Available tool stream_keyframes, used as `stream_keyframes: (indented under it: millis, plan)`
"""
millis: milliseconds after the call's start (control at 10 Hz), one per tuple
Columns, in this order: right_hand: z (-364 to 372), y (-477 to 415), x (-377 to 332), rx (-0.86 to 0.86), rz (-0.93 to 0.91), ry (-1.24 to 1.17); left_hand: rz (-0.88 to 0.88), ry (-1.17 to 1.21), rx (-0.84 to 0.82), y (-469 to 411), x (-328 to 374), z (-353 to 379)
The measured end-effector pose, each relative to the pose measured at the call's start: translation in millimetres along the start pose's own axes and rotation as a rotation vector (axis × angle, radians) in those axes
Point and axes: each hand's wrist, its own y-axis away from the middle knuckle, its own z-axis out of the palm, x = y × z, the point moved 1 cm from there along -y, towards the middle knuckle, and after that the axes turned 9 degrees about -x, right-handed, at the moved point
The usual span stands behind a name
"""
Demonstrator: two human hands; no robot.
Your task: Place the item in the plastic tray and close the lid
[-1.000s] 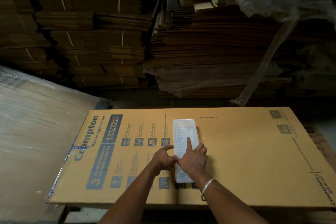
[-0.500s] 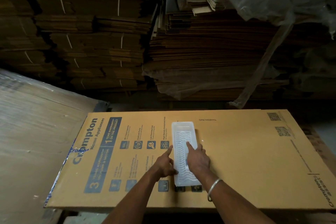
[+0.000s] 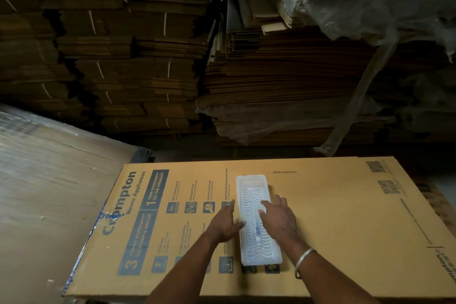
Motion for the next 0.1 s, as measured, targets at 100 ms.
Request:
stream_keyframes:
  millis: [100]
  plan:
    - [-9.5,-11.3,1.6,0.073,-0.064,0.053,0.034,-0.094,0.178,-4.8,1.4,-12.2]
